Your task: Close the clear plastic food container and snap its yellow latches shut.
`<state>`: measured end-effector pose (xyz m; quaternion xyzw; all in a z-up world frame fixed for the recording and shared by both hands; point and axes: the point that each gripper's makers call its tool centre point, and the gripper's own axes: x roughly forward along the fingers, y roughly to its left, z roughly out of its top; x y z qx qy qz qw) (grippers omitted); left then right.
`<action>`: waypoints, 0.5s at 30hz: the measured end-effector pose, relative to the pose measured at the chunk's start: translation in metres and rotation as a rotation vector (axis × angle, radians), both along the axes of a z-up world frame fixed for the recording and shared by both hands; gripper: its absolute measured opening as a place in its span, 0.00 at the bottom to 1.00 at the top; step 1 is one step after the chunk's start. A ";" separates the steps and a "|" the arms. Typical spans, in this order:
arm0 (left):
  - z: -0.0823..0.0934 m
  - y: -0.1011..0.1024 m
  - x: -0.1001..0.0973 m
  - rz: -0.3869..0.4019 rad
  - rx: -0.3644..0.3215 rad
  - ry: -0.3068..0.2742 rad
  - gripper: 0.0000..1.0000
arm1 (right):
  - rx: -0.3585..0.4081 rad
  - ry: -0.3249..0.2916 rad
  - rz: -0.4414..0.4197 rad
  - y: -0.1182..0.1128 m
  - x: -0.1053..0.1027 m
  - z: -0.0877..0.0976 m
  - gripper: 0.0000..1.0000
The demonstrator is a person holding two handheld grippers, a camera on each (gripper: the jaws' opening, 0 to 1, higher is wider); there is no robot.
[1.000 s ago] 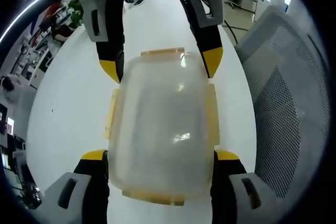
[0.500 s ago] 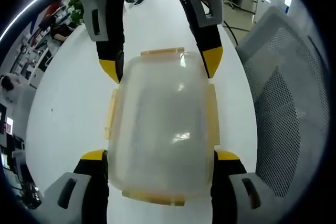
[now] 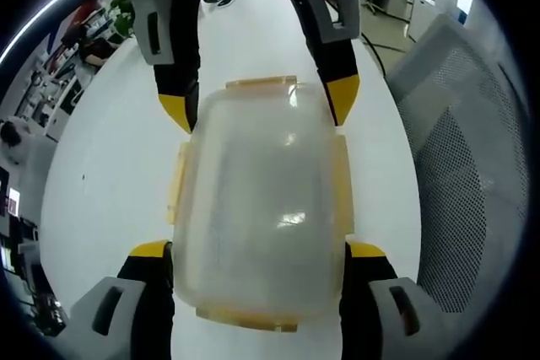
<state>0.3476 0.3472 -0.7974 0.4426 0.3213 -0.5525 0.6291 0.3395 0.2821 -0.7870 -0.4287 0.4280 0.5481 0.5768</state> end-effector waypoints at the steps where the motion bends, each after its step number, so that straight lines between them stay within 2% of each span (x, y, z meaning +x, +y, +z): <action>1: 0.000 0.000 0.002 -0.001 0.000 0.000 0.81 | 0.000 0.000 0.000 0.000 0.001 0.000 0.71; 15: -0.001 -0.004 0.021 -0.007 0.004 0.001 0.81 | 0.019 0.006 -0.007 -0.004 0.020 0.001 0.71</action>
